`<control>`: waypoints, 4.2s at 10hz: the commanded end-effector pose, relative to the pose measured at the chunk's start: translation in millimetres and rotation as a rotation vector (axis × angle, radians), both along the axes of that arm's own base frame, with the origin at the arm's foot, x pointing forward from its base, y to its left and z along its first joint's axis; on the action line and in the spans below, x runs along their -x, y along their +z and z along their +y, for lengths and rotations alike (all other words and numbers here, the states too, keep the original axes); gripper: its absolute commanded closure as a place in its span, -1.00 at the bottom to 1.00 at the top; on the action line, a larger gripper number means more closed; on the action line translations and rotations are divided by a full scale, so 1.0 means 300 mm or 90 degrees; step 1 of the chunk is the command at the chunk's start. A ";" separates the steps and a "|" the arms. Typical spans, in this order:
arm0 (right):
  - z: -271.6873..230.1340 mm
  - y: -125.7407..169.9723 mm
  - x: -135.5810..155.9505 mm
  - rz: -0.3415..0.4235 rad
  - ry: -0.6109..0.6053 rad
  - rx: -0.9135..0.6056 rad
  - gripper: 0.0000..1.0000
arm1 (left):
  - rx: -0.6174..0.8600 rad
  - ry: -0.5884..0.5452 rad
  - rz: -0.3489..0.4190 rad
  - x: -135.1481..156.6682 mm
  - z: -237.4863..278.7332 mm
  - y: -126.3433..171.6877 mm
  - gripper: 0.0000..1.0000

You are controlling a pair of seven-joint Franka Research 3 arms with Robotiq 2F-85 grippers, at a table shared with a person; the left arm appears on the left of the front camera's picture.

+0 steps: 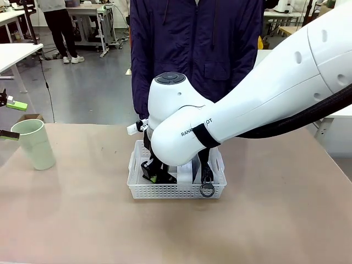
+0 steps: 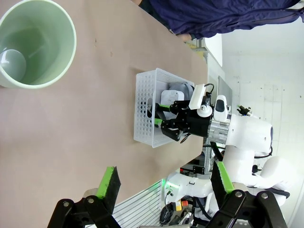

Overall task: Efficiently arrange items inside the basket to fit them all.
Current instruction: Pick up the Stapler and place it inside the Organizing basket, then pick up the Reusable plastic cup and place it inside the Organizing basket.

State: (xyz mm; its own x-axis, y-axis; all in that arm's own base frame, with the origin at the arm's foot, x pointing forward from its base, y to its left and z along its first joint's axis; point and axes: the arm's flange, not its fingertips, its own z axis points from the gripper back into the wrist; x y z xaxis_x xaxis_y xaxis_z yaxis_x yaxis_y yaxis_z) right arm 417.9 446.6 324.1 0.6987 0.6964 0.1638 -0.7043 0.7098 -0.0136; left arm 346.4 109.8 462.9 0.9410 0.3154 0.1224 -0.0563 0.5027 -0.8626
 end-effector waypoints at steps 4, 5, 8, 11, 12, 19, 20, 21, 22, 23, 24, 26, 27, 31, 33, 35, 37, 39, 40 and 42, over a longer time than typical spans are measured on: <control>0.026 0.001 -0.007 -0.016 0.003 0.016 -1.00 | -0.003 -0.004 0.008 0.010 0.001 0.008 -1.00; 0.025 0.009 -0.007 -0.012 0.006 0.015 -1.00 | -0.003 -0.004 0.008 0.010 0.001 0.008 -1.00; -0.028 0.153 0.023 -0.050 0.014 0.010 -1.00 | -0.003 -0.004 0.008 0.010 0.001 0.008 -1.00; -0.261 0.406 0.103 -0.017 0.002 -0.069 -1.00 | -0.003 -0.004 0.008 0.010 0.001 0.008 -1.00; -0.373 0.464 0.111 0.013 -0.018 -0.112 -1.00 | -0.003 -0.004 0.008 0.010 0.001 0.008 -1.00; -1.295 0.437 0.172 0.205 -0.217 -0.545 -1.00 | -0.003 -0.004 0.008 0.010 0.001 0.008 -1.00; -1.412 0.386 0.190 0.239 -0.312 -0.618 -1.00 | -0.003 -0.004 0.008 0.010 0.001 0.008 -1.00; -1.518 0.335 0.224 0.250 -0.387 -0.697 -1.00 | -0.003 -0.004 0.008 0.010 0.001 0.008 -1.00; -1.609 0.277 0.269 0.243 -0.453 -0.765 -1.00 | -0.003 -0.004 0.008 0.010 0.001 0.008 -1.00; -1.682 0.214 0.317 0.258 -0.484 -0.816 -1.00 | -0.003 -0.004 0.008 0.010 0.001 0.008 -1.00; -1.719 0.172 0.346 0.272 -0.486 -0.848 -1.00 | -0.003 -0.004 0.008 0.010 0.001 0.008 -1.00; -1.728 0.130 0.357 0.281 -0.515 -0.842 -1.00 | -0.003 -0.004 0.008 0.010 0.001 0.008 -1.00; -1.837 0.208 0.255 0.291 -0.527 -0.827 -1.00 | -0.003 -0.004 0.008 0.010 0.001 0.008 -1.00; -1.837 0.208 0.255 0.291 -0.527 -0.827 -1.00 | -0.003 -0.004 0.008 0.010 0.001 0.008 -1.00; -1.837 0.208 0.255 0.291 -0.527 -0.827 -1.00 | -0.003 -0.004 0.008 0.010 0.001 0.008 -1.00; -1.837 0.208 0.255 0.291 -0.527 -0.827 -1.00 | -0.003 -0.004 0.008 0.010 0.001 0.008 -1.00; -1.837 0.208 0.255 0.291 -0.527 -0.827 -1.00 | -0.003 -0.004 0.008 0.010 0.001 0.008 -1.00; -1.837 0.208 0.255 0.291 -0.527 -0.827 -1.00 | -0.003 -0.004 0.008 0.010 0.001 0.008 -1.00; -1.837 0.208 0.255 0.291 -0.527 -0.827 -1.00 | -0.003 -0.004 0.008 0.010 0.001 0.008 -1.00; -1.837 0.208 0.255 0.291 -0.527 -0.827 -1.00 | -0.001 0.001 0.000 0.000 0.002 0.002 -1.00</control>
State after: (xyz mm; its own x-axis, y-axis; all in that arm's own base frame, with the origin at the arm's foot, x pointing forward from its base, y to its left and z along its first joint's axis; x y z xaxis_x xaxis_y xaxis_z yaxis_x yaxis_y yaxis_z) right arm 341.8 -103.9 381.8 0.9491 -0.3150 -0.0064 0.0904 0.2529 0.9633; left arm 346.6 110.5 463.4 0.9407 0.3163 0.1226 -0.0570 0.5037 -0.8620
